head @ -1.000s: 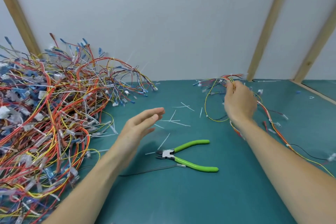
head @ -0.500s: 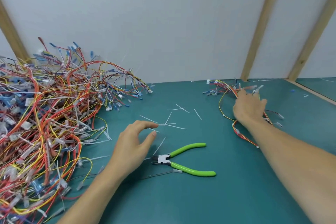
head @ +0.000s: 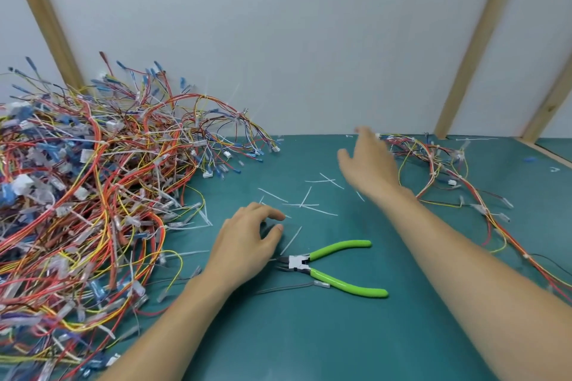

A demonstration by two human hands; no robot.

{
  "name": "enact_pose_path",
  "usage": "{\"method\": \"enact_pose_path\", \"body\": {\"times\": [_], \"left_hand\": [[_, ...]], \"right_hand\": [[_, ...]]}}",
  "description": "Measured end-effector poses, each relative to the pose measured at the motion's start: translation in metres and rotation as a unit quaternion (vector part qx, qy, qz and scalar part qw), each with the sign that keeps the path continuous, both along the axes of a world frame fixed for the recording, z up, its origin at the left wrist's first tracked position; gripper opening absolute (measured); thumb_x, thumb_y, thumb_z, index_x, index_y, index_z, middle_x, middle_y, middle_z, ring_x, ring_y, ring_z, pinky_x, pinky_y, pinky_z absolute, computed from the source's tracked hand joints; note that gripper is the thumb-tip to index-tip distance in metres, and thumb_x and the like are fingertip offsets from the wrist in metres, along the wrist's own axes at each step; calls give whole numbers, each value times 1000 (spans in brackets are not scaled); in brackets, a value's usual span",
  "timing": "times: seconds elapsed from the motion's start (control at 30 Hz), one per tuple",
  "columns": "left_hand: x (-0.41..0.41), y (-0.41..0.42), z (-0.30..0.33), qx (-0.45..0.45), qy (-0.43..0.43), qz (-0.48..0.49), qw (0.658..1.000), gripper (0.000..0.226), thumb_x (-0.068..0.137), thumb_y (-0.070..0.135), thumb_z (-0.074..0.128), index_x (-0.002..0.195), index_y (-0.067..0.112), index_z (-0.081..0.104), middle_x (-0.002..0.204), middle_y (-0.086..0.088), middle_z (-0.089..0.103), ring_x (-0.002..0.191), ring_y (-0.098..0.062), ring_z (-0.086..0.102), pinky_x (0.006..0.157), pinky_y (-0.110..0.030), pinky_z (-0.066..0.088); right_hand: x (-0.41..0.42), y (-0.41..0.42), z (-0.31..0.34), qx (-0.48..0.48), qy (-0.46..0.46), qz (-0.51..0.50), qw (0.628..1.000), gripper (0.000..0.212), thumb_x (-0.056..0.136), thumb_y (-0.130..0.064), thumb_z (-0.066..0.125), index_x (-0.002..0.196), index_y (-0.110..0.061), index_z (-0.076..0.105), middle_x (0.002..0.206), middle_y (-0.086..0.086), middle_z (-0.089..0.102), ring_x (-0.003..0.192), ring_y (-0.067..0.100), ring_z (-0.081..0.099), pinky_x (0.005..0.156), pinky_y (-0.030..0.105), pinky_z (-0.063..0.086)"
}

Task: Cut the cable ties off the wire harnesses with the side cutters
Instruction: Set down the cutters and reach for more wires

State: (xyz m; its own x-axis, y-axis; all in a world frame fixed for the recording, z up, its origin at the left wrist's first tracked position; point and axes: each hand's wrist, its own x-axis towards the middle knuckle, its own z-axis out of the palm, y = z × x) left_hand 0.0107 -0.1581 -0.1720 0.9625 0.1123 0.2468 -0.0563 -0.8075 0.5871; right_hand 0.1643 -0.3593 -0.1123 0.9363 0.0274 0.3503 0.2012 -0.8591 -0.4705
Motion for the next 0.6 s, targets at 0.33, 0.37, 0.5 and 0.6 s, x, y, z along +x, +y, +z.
{"method": "enact_pose_path", "body": {"times": [0.33, 0.37, 0.5, 0.6], "left_hand": [[6, 2, -6, -32, -14, 36, 999, 21, 96, 29, 56, 115, 31, 64, 114, 11, 64, 105, -8, 60, 95, -34, 47], [6, 1, -6, -32, -14, 41, 999, 22, 96, 29, 56, 116, 31, 64, 114, 11, 64, 105, -8, 60, 94, -34, 47], [8, -2, -2, -33, 4, 75, 997, 31, 95, 33, 54, 125, 31, 59, 123, 9, 60, 109, -13, 61, 94, -34, 47], [22, 1, 21, 12, 22, 88, 996, 45, 95, 36, 53, 138, 25, 47, 138, 4, 52, 116, -23, 59, 98, -38, 45]], "right_hand": [[-73, 57, -66, 48, 59, 109, 991, 20, 101, -37, 49, 109, -26, 63, 96, -12, 65, 105, 20, 58, 79, 35, 43], [-74, 56, -70, 59, 69, 110, 990, 18, 101, -38, 48, 105, -28, 63, 90, -15, 65, 98, 18, 61, 74, 34, 42], [-76, 55, -74, 99, 59, 90, 989, 18, 101, -41, 47, 97, -30, 62, 78, -17, 66, 77, 10, 61, 61, 32, 40], [-76, 58, -71, 112, 64, 89, 988, 17, 102, -39, 47, 93, -31, 60, 72, -15, 65, 72, 1, 58, 56, 27, 39]]}}
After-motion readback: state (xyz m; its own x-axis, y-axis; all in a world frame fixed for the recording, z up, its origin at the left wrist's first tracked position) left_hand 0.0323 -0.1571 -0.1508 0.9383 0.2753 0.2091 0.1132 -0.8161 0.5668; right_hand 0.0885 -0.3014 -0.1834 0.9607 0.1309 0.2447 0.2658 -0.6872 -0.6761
